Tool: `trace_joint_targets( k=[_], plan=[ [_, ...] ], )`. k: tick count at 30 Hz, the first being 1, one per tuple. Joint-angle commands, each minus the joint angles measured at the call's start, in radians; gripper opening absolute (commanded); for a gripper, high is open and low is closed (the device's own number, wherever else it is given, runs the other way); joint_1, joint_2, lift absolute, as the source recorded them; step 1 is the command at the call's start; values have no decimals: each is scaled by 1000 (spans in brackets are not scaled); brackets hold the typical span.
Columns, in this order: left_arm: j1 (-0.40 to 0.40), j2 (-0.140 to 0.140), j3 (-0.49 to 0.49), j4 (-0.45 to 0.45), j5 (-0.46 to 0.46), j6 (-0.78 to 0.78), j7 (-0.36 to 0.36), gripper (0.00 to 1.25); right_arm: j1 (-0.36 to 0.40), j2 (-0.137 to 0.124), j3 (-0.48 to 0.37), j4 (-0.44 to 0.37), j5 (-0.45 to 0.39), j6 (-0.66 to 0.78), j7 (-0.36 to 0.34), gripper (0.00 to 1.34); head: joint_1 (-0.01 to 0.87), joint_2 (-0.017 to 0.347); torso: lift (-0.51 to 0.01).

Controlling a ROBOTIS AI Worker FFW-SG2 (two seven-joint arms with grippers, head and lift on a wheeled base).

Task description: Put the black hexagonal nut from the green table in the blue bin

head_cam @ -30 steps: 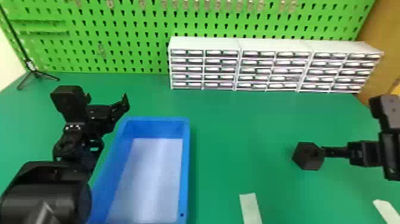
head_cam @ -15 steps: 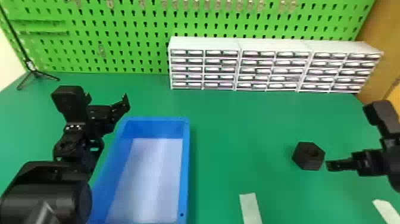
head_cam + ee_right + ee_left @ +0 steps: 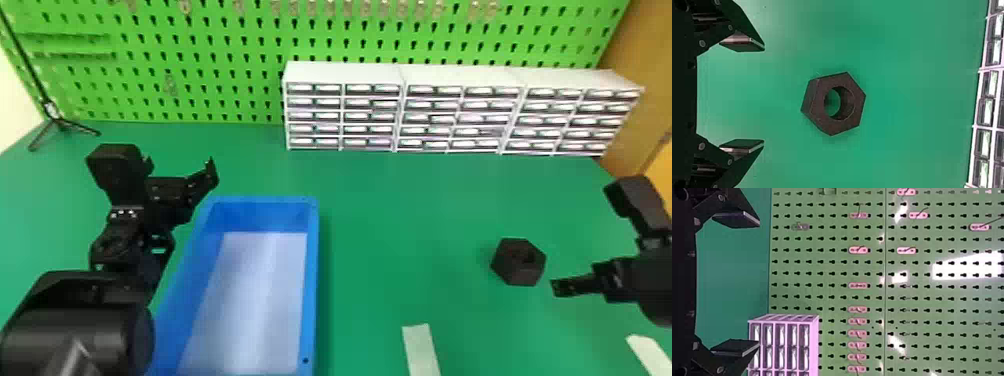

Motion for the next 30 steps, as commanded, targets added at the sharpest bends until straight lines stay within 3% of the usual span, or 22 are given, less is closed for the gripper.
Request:
trace_joint_targets(
  k=[1, 30],
  plan=[
    [1, 0, 0, 0, 2, 1, 0, 1052, 0, -2, 0, 1, 5, -2, 2, 930, 686, 28, -96],
    [1, 0, 0, 0, 4, 1, 0, 1051, -5, -1, 0, 2, 4, -8, 3, 928, 686, 28, -96]
  ],
)
